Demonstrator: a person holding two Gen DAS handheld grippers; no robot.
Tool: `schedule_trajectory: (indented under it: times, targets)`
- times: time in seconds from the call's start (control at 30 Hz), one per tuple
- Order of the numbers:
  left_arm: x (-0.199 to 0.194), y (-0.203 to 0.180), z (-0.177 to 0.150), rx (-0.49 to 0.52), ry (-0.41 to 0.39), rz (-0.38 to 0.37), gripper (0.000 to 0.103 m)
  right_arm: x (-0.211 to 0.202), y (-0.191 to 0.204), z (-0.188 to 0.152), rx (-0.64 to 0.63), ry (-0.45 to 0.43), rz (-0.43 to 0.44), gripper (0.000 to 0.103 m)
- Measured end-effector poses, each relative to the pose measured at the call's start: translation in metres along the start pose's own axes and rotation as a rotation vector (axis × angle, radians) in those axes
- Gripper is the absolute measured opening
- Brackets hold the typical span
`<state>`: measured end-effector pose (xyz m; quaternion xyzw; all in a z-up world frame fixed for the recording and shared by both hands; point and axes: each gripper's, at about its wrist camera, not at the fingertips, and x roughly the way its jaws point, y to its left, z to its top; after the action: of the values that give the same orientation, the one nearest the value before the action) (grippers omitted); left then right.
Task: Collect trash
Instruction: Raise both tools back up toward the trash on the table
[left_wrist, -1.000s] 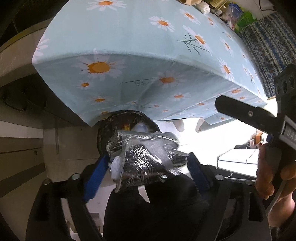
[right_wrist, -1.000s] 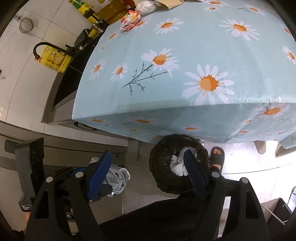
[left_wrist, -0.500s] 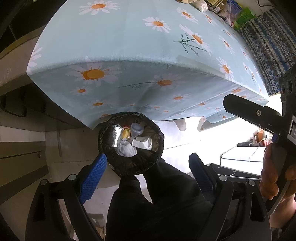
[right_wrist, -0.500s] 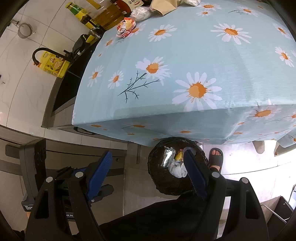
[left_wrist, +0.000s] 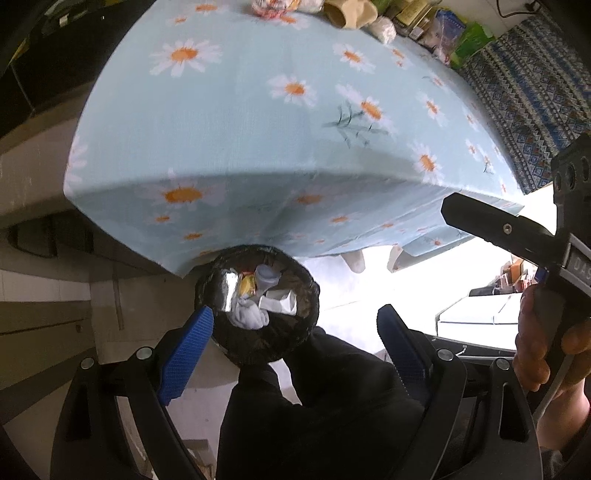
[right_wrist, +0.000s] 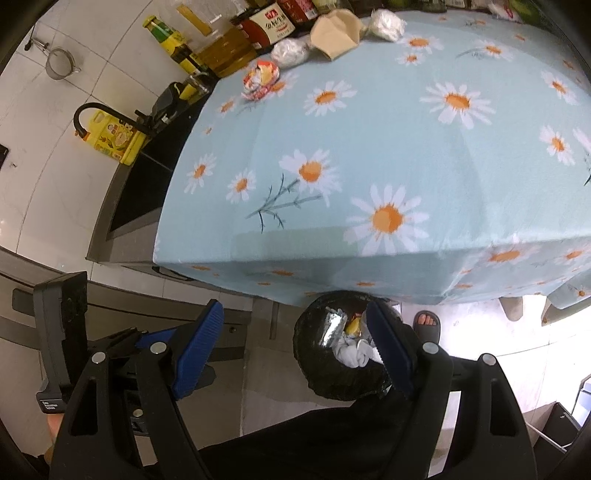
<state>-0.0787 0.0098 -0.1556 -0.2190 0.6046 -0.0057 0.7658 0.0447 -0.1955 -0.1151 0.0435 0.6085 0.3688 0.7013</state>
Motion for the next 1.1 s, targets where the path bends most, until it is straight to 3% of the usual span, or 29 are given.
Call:
schedule_trajectory:
  times: [0.57,1.1]
  targets:
    - [-0.042,-0.023,0.055,0.024,-0.149,0.007,0.088,-0.041,-0.021,0.059,-0.034,-0.123,-0.034,0.079]
    - [-0.052,-0.037,0.12,-0.037,-0.22,0.065,0.088,-0.046,-0.058,0.163,-0.134,-0.163,-0.082,0.079]
